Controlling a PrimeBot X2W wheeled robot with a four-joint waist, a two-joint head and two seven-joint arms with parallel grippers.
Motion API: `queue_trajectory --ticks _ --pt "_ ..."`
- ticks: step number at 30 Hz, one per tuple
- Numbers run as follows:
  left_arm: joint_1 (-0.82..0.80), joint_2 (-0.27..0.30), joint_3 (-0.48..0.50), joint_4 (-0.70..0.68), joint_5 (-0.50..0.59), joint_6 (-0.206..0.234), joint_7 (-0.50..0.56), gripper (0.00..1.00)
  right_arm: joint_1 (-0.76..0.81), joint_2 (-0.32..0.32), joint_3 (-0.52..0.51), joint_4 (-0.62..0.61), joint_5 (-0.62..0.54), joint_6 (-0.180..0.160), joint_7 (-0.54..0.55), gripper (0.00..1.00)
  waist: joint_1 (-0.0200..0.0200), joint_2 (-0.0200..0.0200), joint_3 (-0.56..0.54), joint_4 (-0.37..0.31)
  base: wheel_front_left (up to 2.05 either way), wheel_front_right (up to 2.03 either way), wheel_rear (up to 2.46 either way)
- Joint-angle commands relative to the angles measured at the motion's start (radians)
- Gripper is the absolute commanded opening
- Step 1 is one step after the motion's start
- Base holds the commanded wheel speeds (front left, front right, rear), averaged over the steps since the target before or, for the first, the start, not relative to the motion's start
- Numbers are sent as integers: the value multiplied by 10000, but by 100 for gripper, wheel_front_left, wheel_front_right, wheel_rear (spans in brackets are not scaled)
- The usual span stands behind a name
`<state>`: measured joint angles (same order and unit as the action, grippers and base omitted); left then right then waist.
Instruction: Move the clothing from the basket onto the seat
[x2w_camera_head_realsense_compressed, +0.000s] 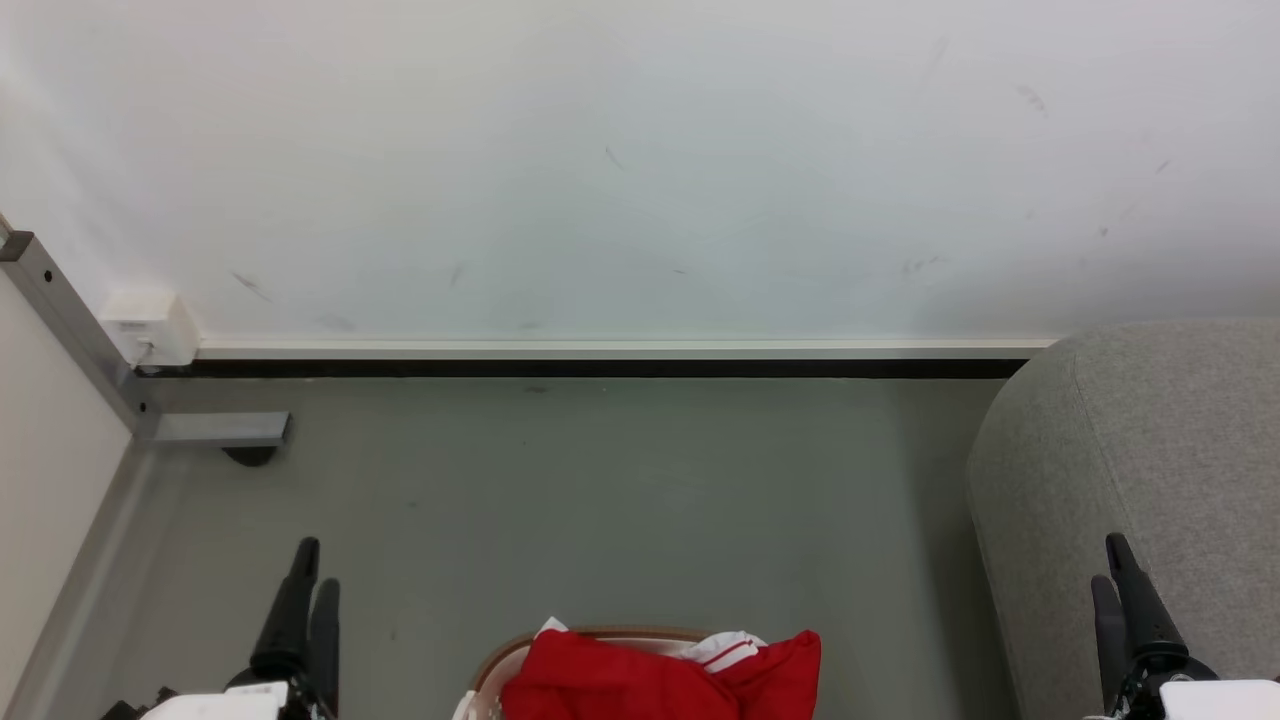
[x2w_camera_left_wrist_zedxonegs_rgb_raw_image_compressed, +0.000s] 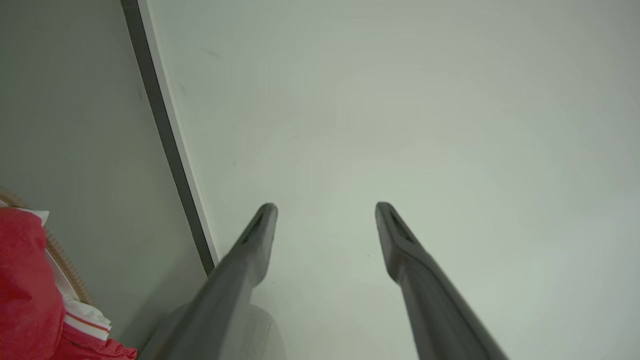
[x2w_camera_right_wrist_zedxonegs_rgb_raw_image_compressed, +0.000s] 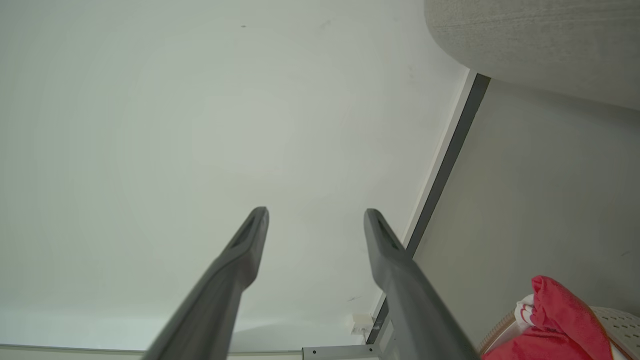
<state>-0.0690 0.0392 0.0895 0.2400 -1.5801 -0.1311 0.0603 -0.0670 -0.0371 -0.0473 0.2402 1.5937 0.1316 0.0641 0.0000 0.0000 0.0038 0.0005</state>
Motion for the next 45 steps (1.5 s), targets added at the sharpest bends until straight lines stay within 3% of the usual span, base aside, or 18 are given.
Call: queue_trajectory --ticks 1,14,21,45 --pt "-121 59 5 -287 194 -1 -84 100 -234 -110 110 -270 -169 -2 -101 100 0 0 4 -3 0 0 0" --pt "-72 74 -29 -1009 2279 0 -653 100 -343 -188 657 -841 -1533 -3 -691 100 0 0 101 -46 0 0 0" --pt "19 83 -210 -1248 3975 4 -929 100 -383 -212 894 -1069 -2587 -4 -963 100 0 0 125 -51 0 0 0" --pt "318 181 -728 -1697 9288 603 -1749 100 -333 -315 1538 -1053 -7831 -8 -1763 100 0 0 112 7 0 0 0"
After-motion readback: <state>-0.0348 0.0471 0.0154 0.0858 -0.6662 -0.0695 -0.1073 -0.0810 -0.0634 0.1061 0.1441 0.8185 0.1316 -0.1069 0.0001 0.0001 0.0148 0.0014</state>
